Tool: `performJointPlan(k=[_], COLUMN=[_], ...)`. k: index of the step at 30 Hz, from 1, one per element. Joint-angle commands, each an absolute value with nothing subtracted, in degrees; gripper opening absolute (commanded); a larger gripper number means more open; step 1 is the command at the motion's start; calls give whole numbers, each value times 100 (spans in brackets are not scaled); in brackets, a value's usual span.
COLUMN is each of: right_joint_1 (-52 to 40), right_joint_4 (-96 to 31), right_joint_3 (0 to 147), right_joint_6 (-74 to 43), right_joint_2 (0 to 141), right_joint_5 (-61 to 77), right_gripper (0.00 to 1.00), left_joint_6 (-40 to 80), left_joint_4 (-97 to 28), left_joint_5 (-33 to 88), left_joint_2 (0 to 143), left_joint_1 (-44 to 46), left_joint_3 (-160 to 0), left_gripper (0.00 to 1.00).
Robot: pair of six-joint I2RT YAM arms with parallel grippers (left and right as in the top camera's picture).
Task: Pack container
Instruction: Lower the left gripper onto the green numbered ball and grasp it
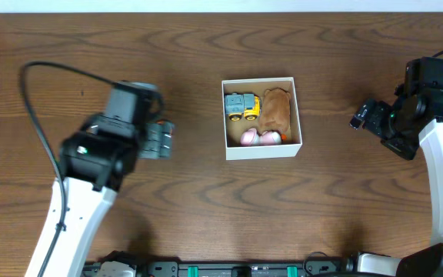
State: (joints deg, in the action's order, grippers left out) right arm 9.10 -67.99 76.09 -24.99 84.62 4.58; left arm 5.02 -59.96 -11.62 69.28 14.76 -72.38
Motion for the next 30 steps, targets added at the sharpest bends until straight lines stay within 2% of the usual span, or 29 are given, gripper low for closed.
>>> performJointPlan(k=[1, 6, 11, 21, 28, 30], right_joint_1=[947, 945, 945, 947, 947, 947], right_joint_4=[-6792, -6796, -6794, -6790, -6792, -6790], right_joint_3=[7603, 7603, 7603, 7603, 7603, 7603], right_joint_6=[-2504, -2502, -2504, -2502, -2502, -2502], right_joint_2=[8486, 8486, 8486, 8486, 8486, 8486], right_joint_5=[497, 497, 497, 493, 493, 495], right_gripper=[99, 99, 99, 99, 99, 99], left_joint_6=[932, 932, 930, 711, 642, 602], left_joint_4=[-5996, -5859, -5833, -5404, -5323, -5321], left_joint_5=[-1269, -956, -283, -19, -19, -21], left_joint_2=[7179, 7983, 9050, 10287, 10396, 10396], left_joint_1=[727, -193, -655, -775, -775, -775], left_joint_3=[-6943, -6733, -6733, -6733, -6733, -6733], left_gripper=[98, 98, 99, 99, 56, 51])
